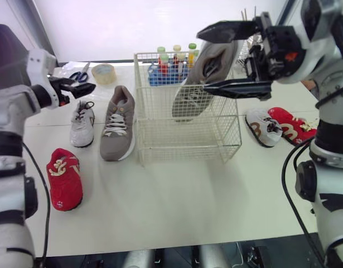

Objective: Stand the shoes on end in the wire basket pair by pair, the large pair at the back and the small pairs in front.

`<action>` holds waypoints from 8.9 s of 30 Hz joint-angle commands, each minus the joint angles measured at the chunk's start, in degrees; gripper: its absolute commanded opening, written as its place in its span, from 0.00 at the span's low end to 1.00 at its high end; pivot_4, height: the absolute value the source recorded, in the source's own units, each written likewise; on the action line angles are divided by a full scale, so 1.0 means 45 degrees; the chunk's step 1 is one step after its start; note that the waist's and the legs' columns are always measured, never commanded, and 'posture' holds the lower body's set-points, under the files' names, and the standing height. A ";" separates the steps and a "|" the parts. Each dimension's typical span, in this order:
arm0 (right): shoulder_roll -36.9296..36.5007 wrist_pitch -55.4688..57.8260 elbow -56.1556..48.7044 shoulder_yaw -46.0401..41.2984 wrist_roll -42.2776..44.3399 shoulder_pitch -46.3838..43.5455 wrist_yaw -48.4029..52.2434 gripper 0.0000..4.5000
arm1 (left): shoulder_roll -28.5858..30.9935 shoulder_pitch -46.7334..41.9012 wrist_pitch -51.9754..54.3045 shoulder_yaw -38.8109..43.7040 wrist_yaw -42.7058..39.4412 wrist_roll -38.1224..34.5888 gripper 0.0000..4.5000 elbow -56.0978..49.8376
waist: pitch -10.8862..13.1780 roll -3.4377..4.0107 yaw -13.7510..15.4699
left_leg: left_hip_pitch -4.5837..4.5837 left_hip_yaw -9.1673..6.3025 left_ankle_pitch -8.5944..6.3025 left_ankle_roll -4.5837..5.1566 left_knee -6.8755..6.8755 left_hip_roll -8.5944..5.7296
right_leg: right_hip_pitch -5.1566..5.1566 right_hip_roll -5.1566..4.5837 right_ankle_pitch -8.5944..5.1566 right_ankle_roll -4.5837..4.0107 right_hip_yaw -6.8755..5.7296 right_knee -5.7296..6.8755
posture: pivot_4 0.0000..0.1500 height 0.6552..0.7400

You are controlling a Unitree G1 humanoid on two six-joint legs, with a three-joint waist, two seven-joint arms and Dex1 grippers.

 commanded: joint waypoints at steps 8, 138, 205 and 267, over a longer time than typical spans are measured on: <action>-0.0330 0.1494 -0.2339 -0.0687 0.1928 0.0991 -0.2568 0.98 | -0.1974 -0.1872 -0.2546 0.0417 0.0208 0.2022 1.00 0.4931 | 0.0000 -0.0009 -0.0045 | -0.0063 0.0002 -0.0006 0.0013 0.0031 0.0008 | -0.0046 -0.0007 0.0004 0.0007 0.0009 0.0005 | 1.00 1.00; -0.3888 0.1624 -0.2694 -0.1728 0.1608 0.3518 -0.6247 1.00 | -0.1385 0.6828 0.5277 0.4460 0.2025 -0.6912 0.99 -1.6564 | -0.0048 -0.0069 0.0004 | -0.0050 0.0014 -0.0109 0.0104 0.0170 0.0015 | 0.0049 -0.0020 0.0047 0.0079 0.0018 -0.0058 | 1.00 1.00; -0.1295 -0.0026 0.4038 -0.1534 -0.5367 0.7615 -1.1581 0.01 | -0.0405 0.8114 0.4021 0.3153 0.1849 -0.7883 1.00 -1.7279 | -0.0041 -0.0047 -0.0009 | -0.0044 0.0017 -0.0073 0.0095 0.0152 0.0017 | 0.0066 -0.0005 0.0030 0.0048 0.0029 -0.0075 | 1.00 1.00; -0.3899 -0.2960 -0.0088 0.1826 -0.3154 -0.0122 -0.0701 0.01 | -0.0876 0.5127 0.6584 0.3441 0.1282 -1.1192 1.00 -1.4176 | 0.0008 0.0034 -0.0062 | -0.0066 0.0015 -0.0084 0.0074 0.0142 0.0016 | 0.0022 -0.0011 0.0046 0.0077 0.0029 -0.0071 | 1.00 1.00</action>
